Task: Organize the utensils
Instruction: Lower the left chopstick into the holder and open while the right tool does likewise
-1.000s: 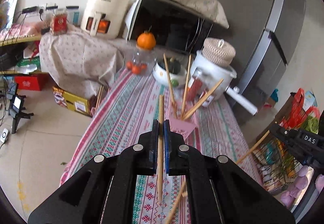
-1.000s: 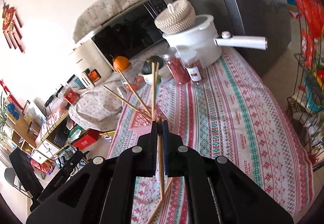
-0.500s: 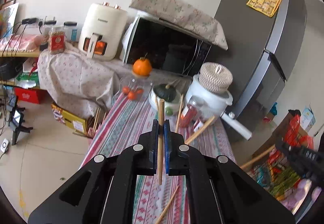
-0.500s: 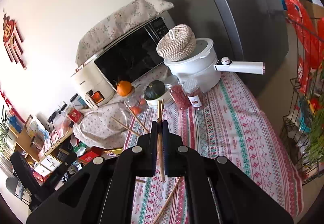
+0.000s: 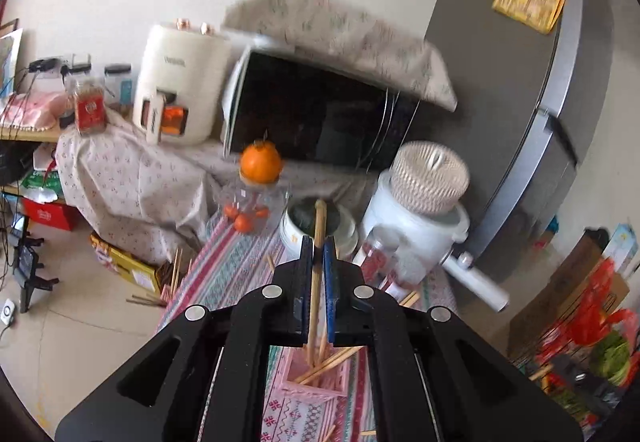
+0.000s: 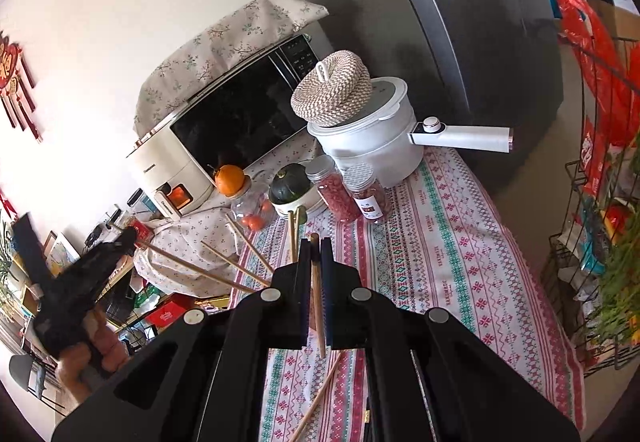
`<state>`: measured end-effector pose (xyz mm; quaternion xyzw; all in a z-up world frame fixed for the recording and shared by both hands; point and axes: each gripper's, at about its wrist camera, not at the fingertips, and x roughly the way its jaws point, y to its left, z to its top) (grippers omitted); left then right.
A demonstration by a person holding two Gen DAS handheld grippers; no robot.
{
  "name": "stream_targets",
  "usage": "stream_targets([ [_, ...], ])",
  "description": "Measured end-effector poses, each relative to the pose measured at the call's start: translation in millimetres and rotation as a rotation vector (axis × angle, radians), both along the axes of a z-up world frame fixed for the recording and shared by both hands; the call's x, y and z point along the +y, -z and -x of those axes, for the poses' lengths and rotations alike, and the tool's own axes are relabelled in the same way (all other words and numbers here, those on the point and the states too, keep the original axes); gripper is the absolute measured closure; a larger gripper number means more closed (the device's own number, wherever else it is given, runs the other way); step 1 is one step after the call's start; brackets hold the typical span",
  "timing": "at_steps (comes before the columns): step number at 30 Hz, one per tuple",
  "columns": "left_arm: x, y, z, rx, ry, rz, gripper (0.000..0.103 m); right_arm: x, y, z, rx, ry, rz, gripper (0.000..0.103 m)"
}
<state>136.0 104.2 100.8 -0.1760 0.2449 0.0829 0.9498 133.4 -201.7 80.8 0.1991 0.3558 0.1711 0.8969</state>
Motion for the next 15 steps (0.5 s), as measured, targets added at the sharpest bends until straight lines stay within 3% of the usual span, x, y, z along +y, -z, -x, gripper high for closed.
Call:
stream_targets([
  [3, 8, 12, 7, 0.010, -0.010, 0.045, 0.098, 0, -2, -3, 0.001, 0.003, -0.004, 0.098],
  [9, 26, 25, 47, 0.010, -0.049, 0.056, 0.094, 7, -18, -5, -0.018, -0.001, -0.019, 0.098],
  [15, 42, 84, 86, 0.114, -0.066, 0.116, 0.090, 30, -41, -18, -0.059, 0.011, -0.023, 0.098],
])
